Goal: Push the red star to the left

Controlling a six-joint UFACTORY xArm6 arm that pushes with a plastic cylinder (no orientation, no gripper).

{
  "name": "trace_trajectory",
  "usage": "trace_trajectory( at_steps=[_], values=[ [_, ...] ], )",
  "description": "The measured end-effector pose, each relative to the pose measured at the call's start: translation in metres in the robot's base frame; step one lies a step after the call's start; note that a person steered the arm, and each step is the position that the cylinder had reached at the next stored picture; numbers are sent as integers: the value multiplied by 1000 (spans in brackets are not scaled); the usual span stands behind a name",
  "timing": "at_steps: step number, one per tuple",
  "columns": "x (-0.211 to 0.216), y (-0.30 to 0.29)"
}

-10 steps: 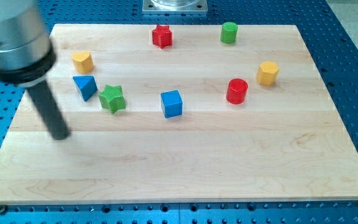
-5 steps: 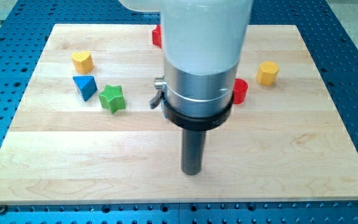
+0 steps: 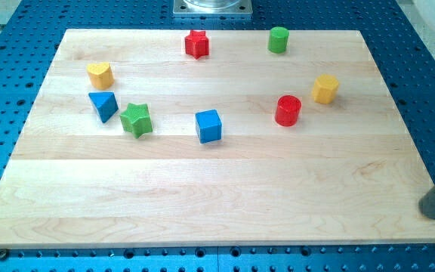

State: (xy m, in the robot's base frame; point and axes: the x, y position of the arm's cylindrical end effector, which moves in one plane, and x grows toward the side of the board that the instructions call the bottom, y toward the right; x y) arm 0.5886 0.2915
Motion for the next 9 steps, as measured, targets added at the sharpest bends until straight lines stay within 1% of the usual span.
trace_trajectory(
  at_steps=[2, 3, 4, 5, 6, 7, 8, 9],
  values=[
    [-3, 26],
    [-41, 17],
    [-120, -82],
    [-204, -58],
    [-274, -49],
    [-293, -162],
    [-321, -238],
    [-340, -250]
  ],
)
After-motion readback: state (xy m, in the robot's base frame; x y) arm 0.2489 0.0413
